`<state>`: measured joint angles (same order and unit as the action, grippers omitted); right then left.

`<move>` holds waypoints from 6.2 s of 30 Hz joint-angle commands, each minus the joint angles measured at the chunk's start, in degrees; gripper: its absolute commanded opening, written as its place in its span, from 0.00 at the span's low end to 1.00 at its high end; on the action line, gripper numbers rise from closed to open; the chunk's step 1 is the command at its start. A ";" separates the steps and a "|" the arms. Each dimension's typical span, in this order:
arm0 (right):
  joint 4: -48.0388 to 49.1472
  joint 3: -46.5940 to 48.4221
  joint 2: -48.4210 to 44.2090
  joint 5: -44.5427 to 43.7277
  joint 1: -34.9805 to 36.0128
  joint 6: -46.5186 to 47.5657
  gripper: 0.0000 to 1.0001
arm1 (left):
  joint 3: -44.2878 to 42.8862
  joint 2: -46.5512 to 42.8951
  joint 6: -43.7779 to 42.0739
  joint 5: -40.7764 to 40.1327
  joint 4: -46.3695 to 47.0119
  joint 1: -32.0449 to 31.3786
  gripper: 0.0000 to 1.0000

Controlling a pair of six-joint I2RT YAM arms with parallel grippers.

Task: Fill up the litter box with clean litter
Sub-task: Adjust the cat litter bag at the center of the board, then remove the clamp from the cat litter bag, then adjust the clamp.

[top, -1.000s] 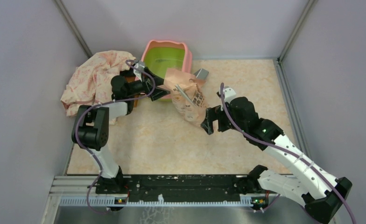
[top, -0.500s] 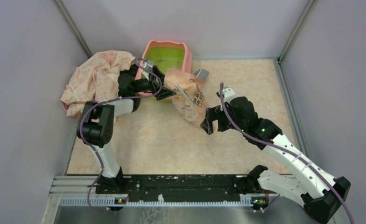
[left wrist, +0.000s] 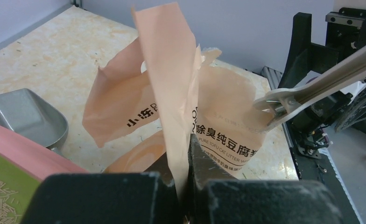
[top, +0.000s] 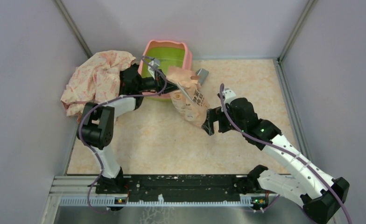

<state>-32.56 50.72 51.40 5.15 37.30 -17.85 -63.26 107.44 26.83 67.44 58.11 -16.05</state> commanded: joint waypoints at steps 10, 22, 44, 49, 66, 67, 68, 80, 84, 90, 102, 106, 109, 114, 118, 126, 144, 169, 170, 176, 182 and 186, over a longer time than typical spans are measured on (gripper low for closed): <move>0.69 -1.41 -4.02 2.68 -5.66 -1.38 0.98 | -1.18 -15.95 -18.85 -12.40 -42.90 -8.42 0.00; -1.29 4.03 -2.31 4.49 -8.19 0.92 0.97 | 6.24 -29.55 -16.07 -22.10 -50.52 -10.64 0.00; -4.00 27.44 15.41 11.98 4.67 28.25 0.78 | 14.41 -35.85 3.57 -7.43 -33.71 6.64 0.00; -1.97 33.63 21.98 2.81 10.26 28.32 0.71 | 14.05 -35.75 3.86 -5.87 -34.46 7.64 0.00; 2.88 43.50 31.75 4.51 13.82 31.50 0.82 | 13.65 -36.76 6.16 -2.83 -33.70 9.19 0.00; 2.81 43.43 31.75 5.39 13.97 31.47 0.82 | 13.69 -36.78 6.33 -2.84 -33.49 9.20 0.00; 2.84 43.29 31.75 6.10 14.19 31.47 0.82 | 13.74 -36.84 6.55 -2.71 -33.23 9.20 0.00; 3.61 44.32 36.93 5.59 15.88 32.70 0.79 | 14.55 -37.44 8.89 -1.14 -30.19 9.20 0.00; 3.29 45.25 38.60 5.67 15.68 32.89 0.20 | 14.73 -37.77 9.02 -0.94 -30.14 9.20 0.00; 6.82 40.15 34.11 6.32 12.79 30.56 0.00 | 14.99 -38.42 8.47 -0.90 -31.04 9.20 0.00; 14.54 22.94 21.29 11.62 4.49 26.09 0.00 | 16.46 -40.61 8.83 0.60 -31.05 9.29 0.00; 19.27 18.22 19.30 14.82 2.86 24.08 0.00 | 16.76 -41.22 8.94 1.18 -31.08 9.29 0.00; 21.55 17.25 19.09 16.22 2.69 23.04 0.00 | 16.86 -41.17 8.85 1.19 -31.29 9.29 0.00; 24.95 16.71 18.14 18.52 1.04 20.52 0.00 | 17.41 -40.52 7.60 0.08 -32.42 9.44 0.00; 27.68 16.57 15.44 18.50 -2.38 16.05 0.00 | 18.73 -38.99 5.11 -2.35 -35.04 9.71 0.00; 28.61 16.16 11.26 20.33 -5.22 11.35 0.00 | 19.80 -36.19 4.79 -5.30 -33.76 10.19 0.00; 40.68 10.12 9.98 33.14 -0.62 -3.77 0.00 | 16.44 -38.25 2.09 -8.62 -41.73 14.22 0.55; 37.91 16.00 31.84 17.01 31.04 1.50 0.00 | 18.96 -44.22 0.68 -11.55 -42.66 15.32 0.39; 36.77 16.98 33.79 15.96 31.04 2.81 0.00 | 17.91 -44.68 0.49 -12.21 -43.50 15.28 0.41; 38.84 18.69 41.30 14.96 28.04 5.86 0.00 | 9.97 -49.81 -3.75 -20.08 -55.09 15.64 0.58; 40.67 19.16 41.72 19.37 22.65 5.34 0.00 | 8.61 -60.34 -3.39 -26.19 -63.91 15.67 0.62; 40.35 19.79 40.69 22.32 19.49 5.37 0.00 | 12.48 -68.06 1.74 -25.57 -63.98 15.69 0.48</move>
<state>4.34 66.89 94.67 23.79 59.16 -13.50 -53.47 44.01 24.97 43.33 -2.17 -0.60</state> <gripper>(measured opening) 0.119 0.523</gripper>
